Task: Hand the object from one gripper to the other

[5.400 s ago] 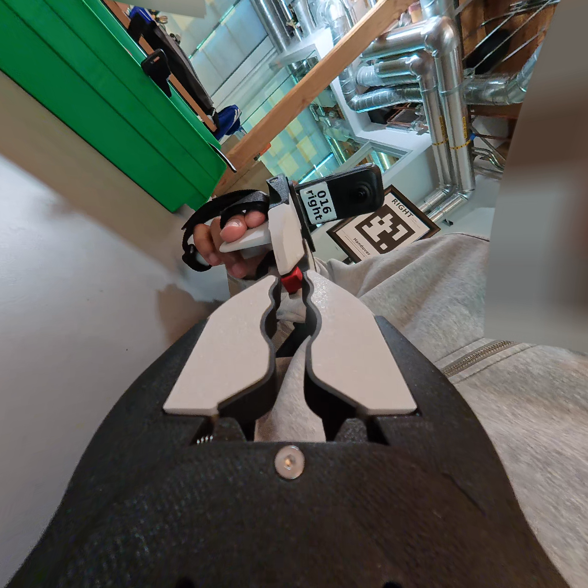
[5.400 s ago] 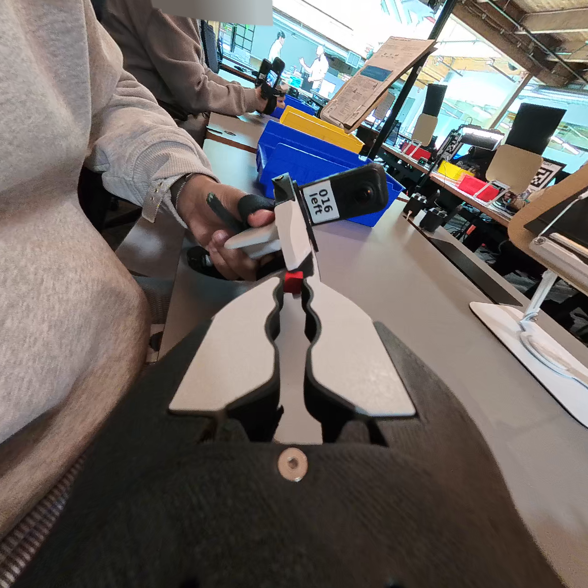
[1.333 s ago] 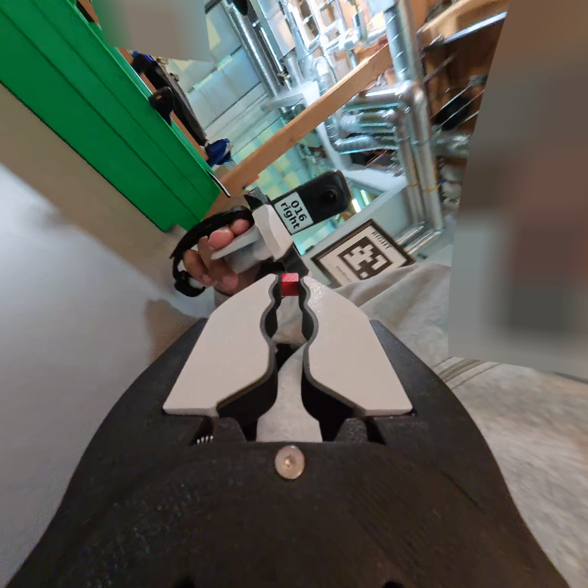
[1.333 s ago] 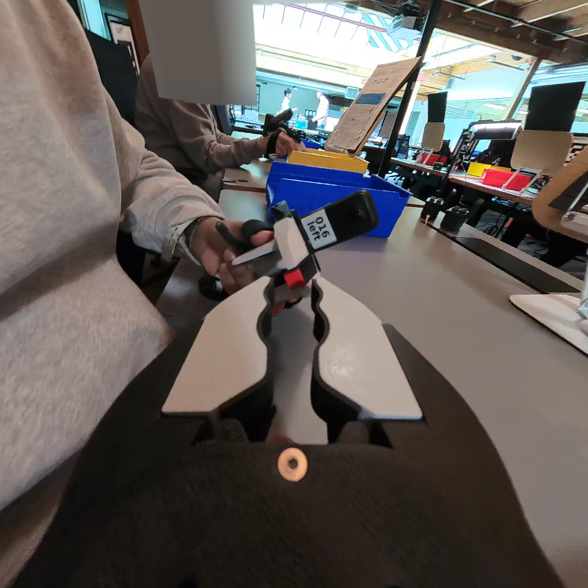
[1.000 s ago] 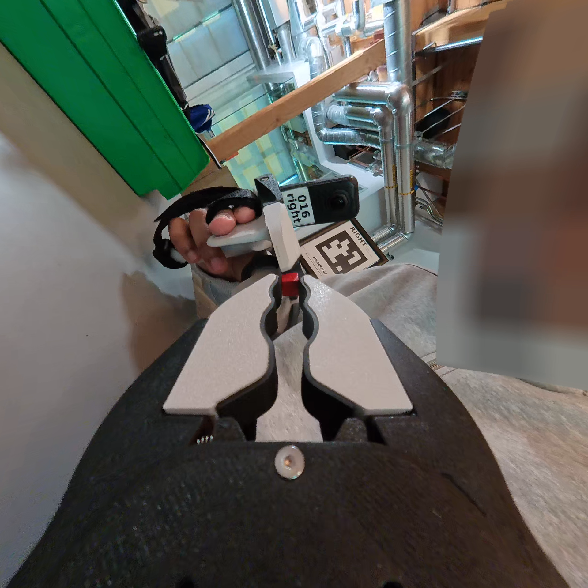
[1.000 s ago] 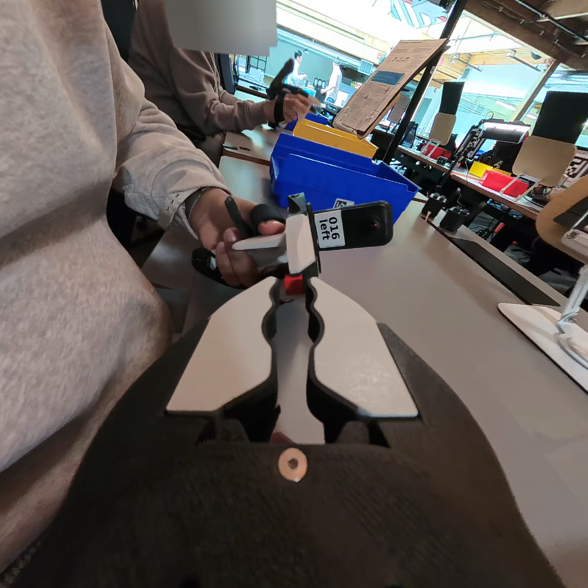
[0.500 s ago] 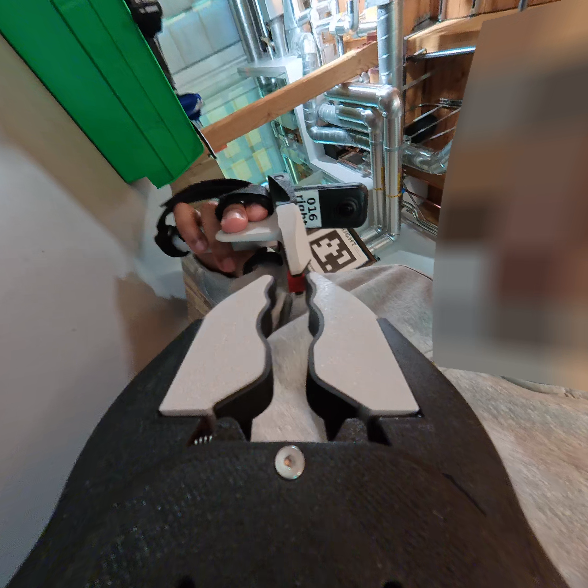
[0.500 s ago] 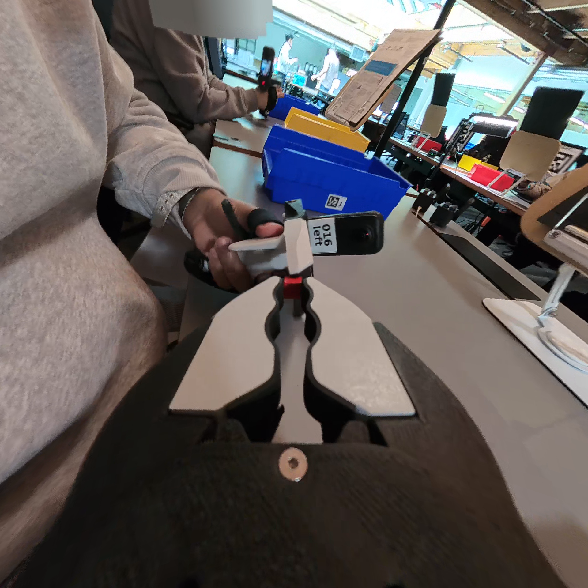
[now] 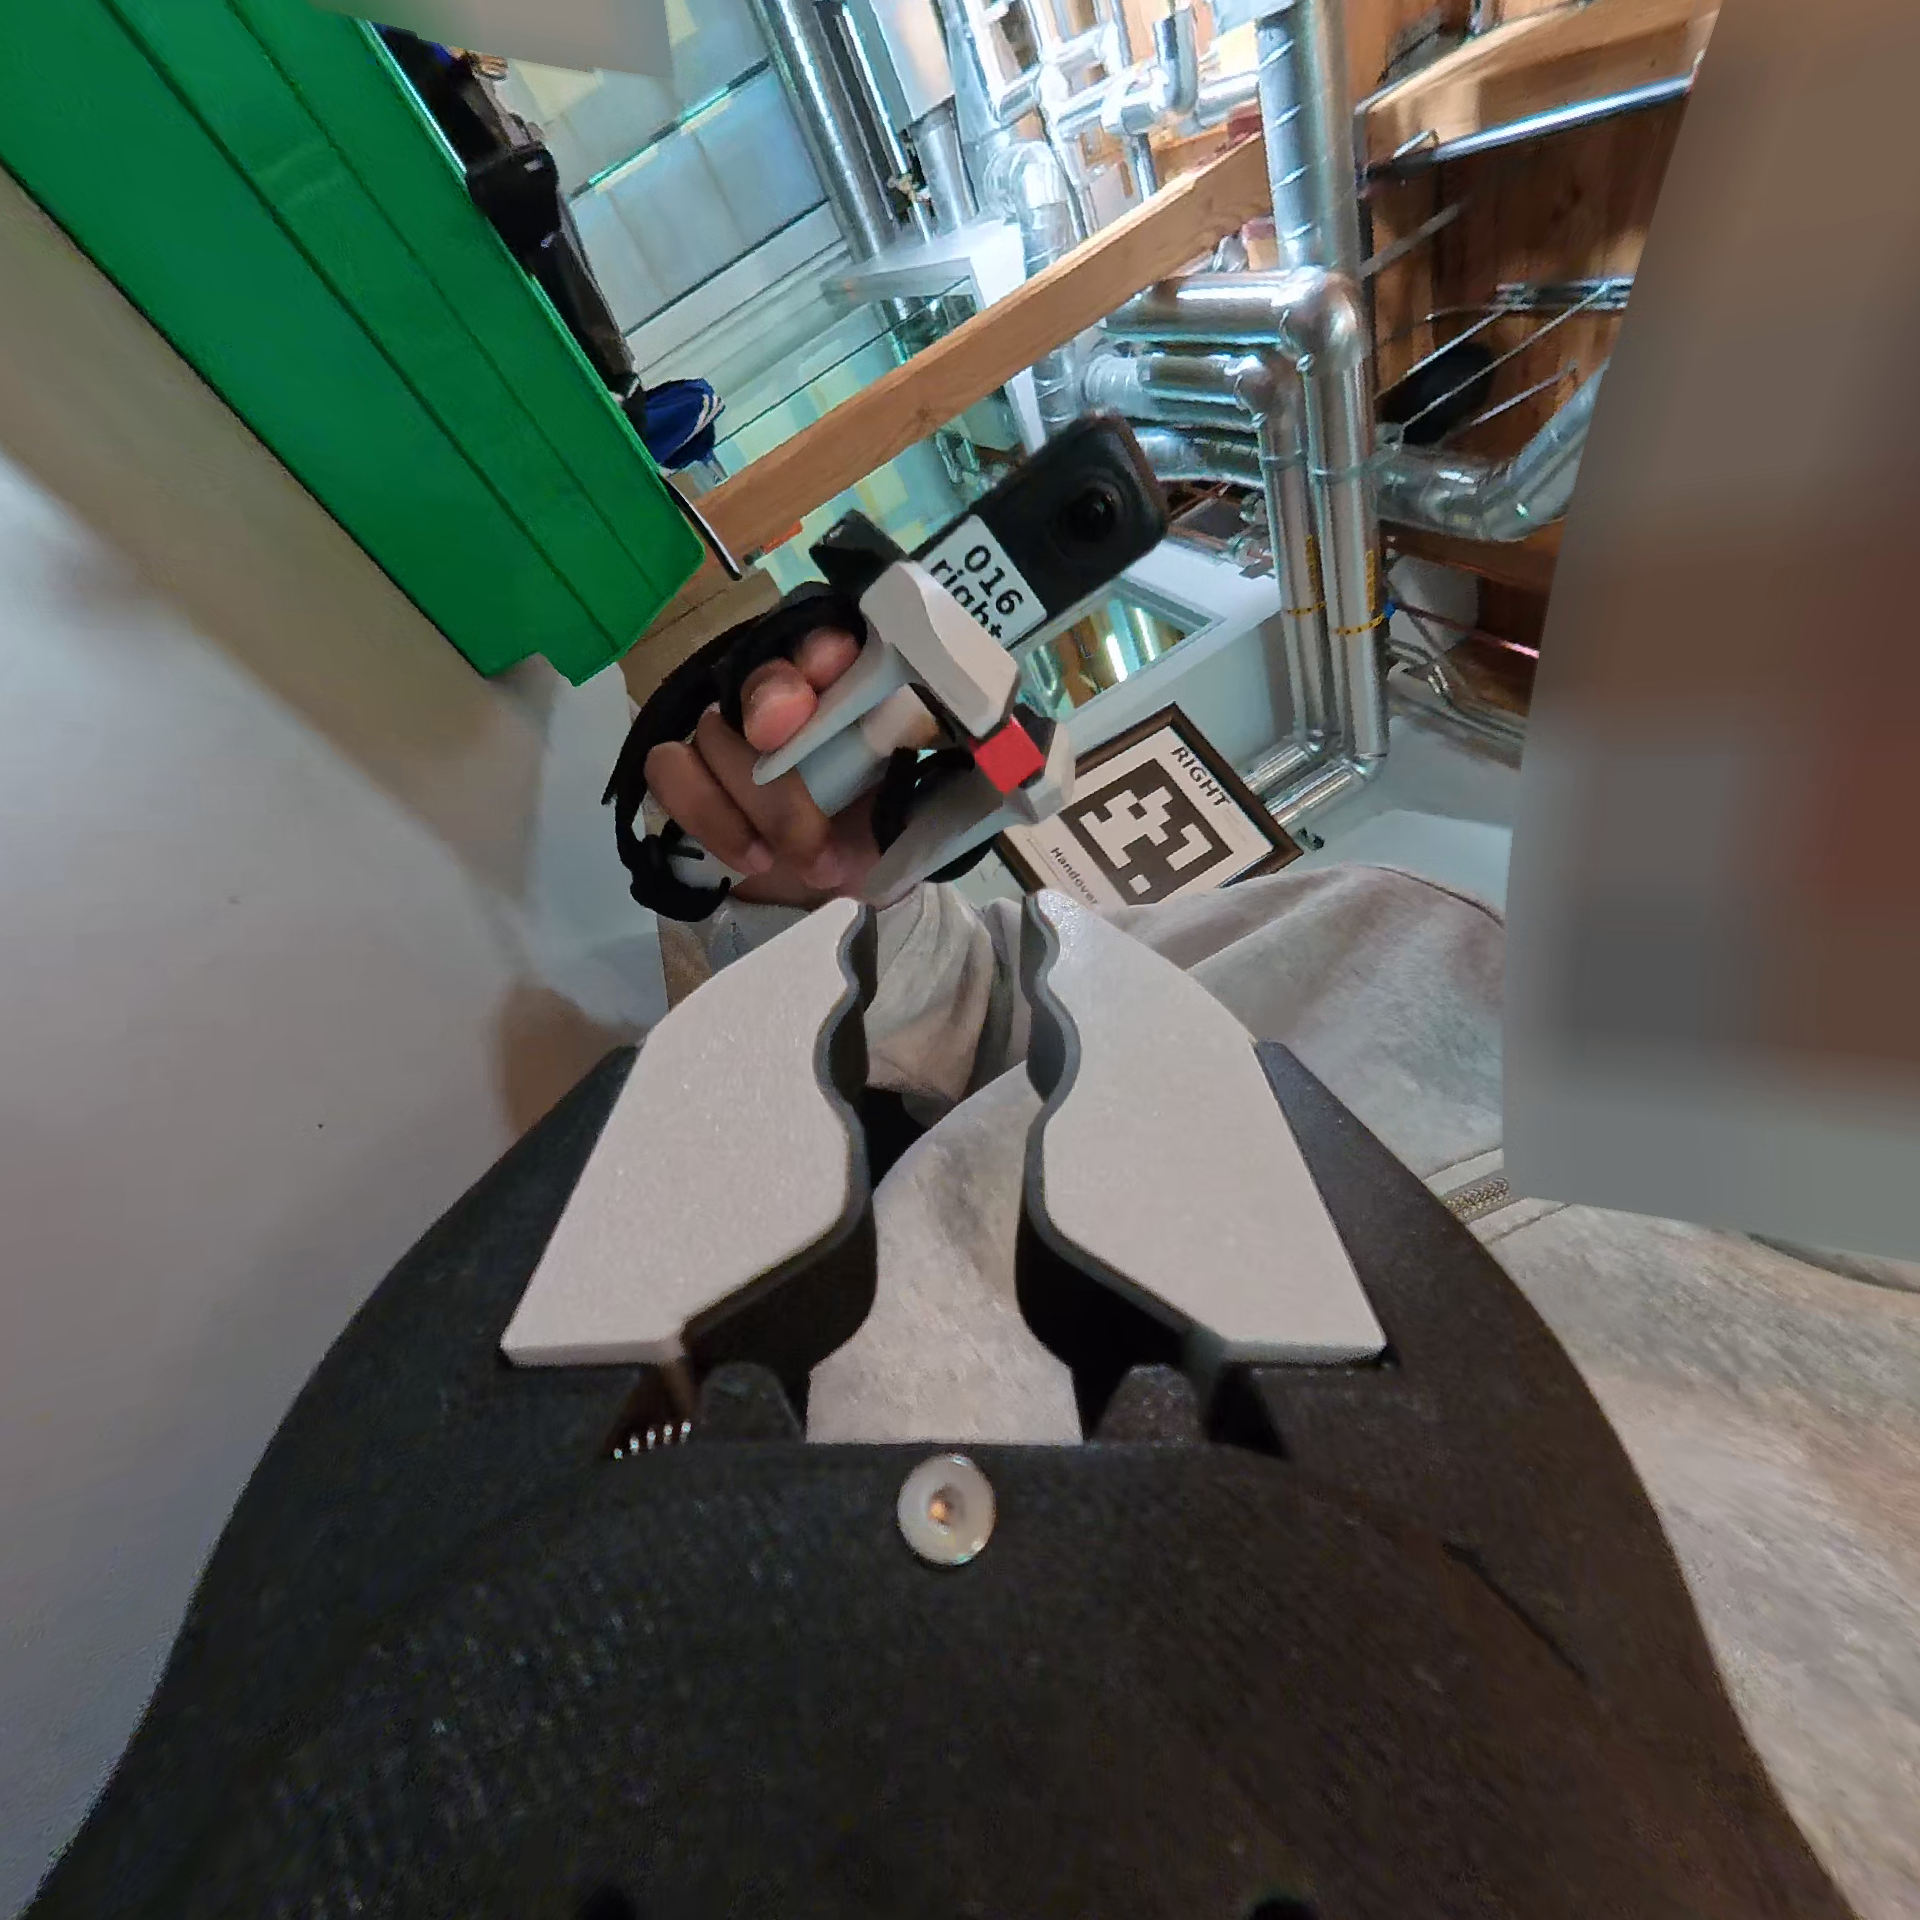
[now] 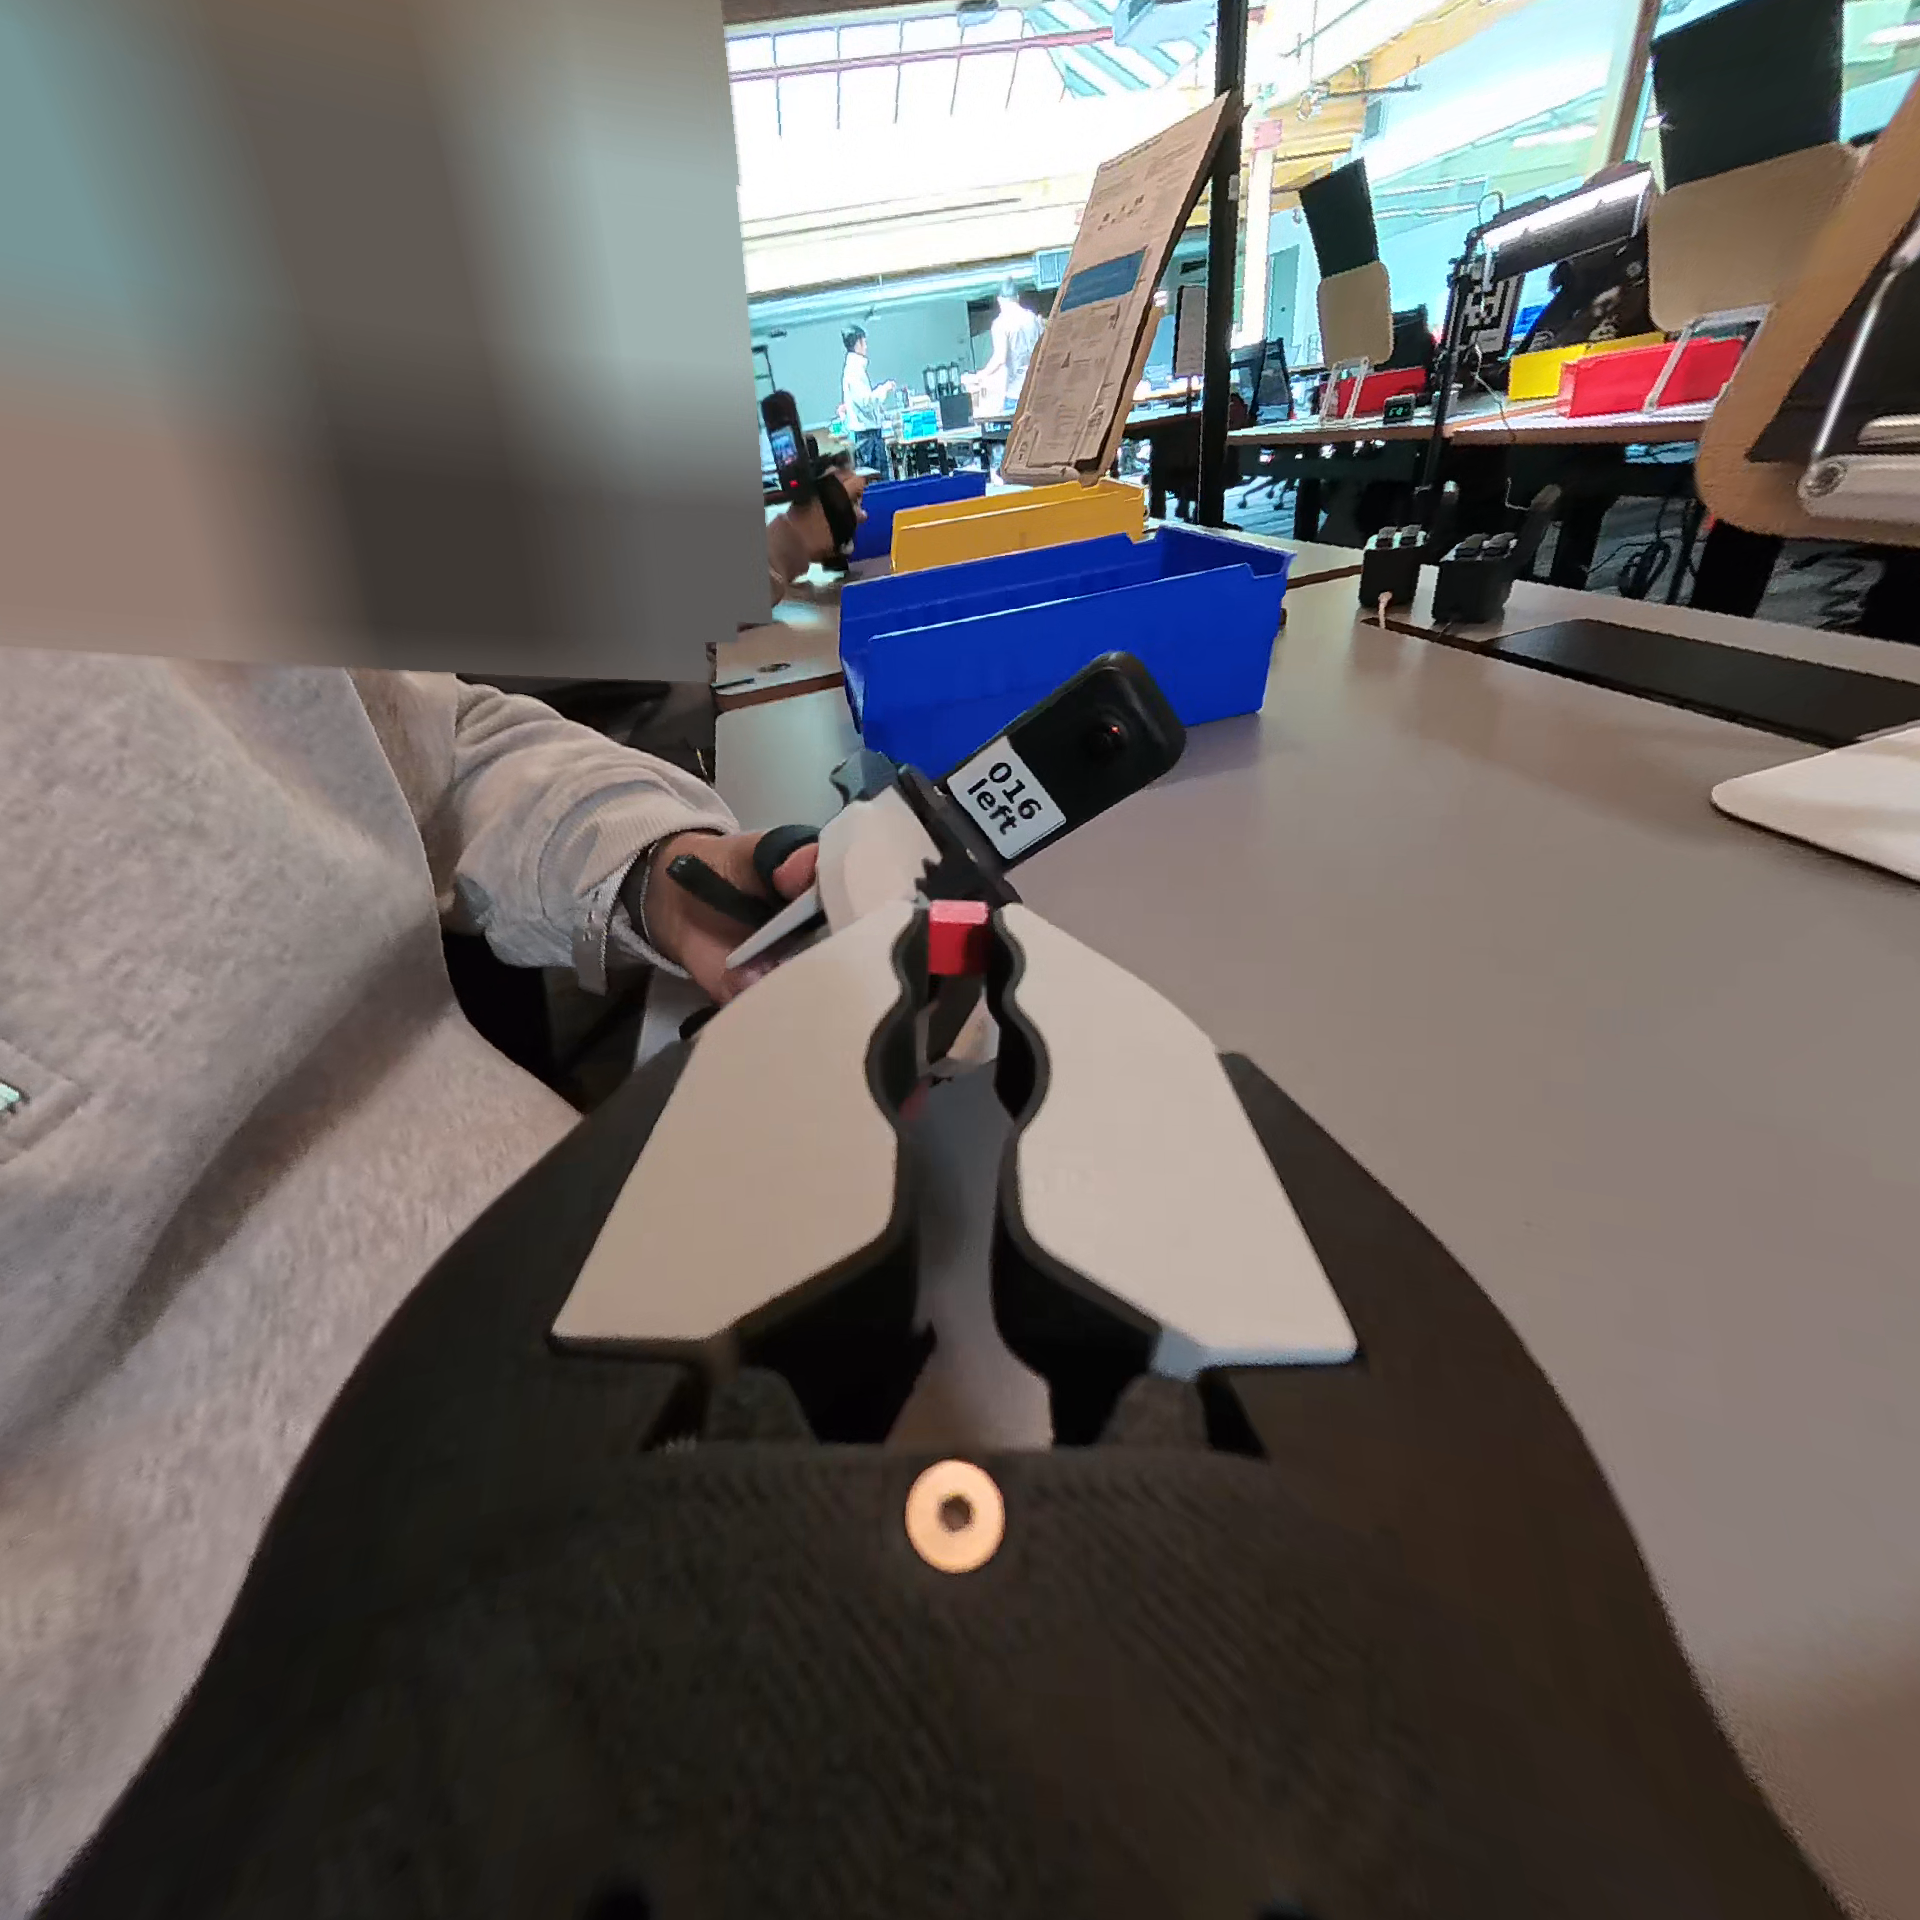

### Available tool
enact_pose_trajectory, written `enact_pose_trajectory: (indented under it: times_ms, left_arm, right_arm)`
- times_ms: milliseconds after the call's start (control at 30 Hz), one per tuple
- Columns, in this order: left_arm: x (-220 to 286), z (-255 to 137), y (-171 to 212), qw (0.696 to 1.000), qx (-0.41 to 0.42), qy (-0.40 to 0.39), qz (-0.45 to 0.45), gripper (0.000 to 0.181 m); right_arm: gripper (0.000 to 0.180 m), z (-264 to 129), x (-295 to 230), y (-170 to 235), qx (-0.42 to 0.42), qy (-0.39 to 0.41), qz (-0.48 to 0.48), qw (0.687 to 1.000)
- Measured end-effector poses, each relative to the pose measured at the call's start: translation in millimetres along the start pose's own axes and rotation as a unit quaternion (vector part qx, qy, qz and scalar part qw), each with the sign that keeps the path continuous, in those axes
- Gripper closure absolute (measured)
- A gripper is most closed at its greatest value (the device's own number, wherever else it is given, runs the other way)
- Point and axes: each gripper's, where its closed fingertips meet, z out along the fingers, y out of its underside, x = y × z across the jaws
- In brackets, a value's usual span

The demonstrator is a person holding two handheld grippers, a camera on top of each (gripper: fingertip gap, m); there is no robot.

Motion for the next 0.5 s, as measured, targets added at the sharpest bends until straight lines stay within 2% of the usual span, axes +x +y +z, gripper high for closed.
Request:
enact_pose_trajectory:
  times_ms: [33,333,500]
  left_arm:
    - [0.1,0.4,0.6,1.0,-0.002,-0.002,0.004,0.155]
    - [-0.7,-0.3,-1.4,1.0,0.004,-0.006,0.009,0.154]
    - [-3.3,0.5,-0.2,0.998,-0.004,-0.036,0.045,0.154]
  right_arm:
    - [0.169,-0.6,1.4,-0.4,0.002,-0.001,0.011,1.0]
    - [0.168,-1.8,8.3,2.4,-0.003,-0.019,0.135,0.991]
    - [0.169,0.8,7.8,8.4,-0.026,-0.007,0.113,0.993]
